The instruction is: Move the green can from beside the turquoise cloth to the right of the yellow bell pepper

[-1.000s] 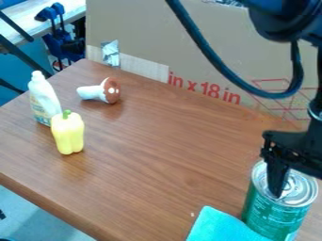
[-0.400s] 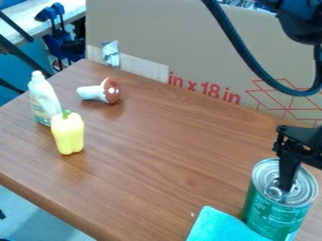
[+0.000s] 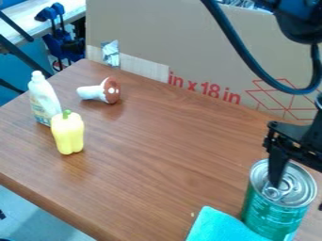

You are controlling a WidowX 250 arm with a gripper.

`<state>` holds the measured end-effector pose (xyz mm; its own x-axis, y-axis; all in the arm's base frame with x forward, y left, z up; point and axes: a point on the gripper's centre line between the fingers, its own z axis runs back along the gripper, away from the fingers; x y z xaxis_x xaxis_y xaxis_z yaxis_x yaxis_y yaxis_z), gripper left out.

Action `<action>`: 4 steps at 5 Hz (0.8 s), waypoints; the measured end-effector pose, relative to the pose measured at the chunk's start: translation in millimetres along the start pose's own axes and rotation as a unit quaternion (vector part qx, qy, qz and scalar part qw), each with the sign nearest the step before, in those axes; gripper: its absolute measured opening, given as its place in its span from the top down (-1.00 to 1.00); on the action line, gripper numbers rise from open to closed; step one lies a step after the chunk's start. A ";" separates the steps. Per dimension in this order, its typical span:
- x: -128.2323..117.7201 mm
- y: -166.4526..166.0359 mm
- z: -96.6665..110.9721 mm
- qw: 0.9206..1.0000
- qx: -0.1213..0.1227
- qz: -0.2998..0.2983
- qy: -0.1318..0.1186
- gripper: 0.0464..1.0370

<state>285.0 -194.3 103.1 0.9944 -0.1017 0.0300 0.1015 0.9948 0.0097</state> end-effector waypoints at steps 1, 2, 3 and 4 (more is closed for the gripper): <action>4.8 25.5 -1.6 0.999 0.018 0.026 0.017 -0.93; 14.7 58.5 -1.7 0.998 0.023 0.050 0.026 -0.93; 24.6 85.7 -2.1 0.997 0.030 0.066 0.031 -0.93; 34.2 106.2 -3.2 0.996 0.030 0.076 0.034 -0.93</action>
<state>329.9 -92.1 102.0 0.9982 0.0521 -0.0313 -0.0498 0.9963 0.0696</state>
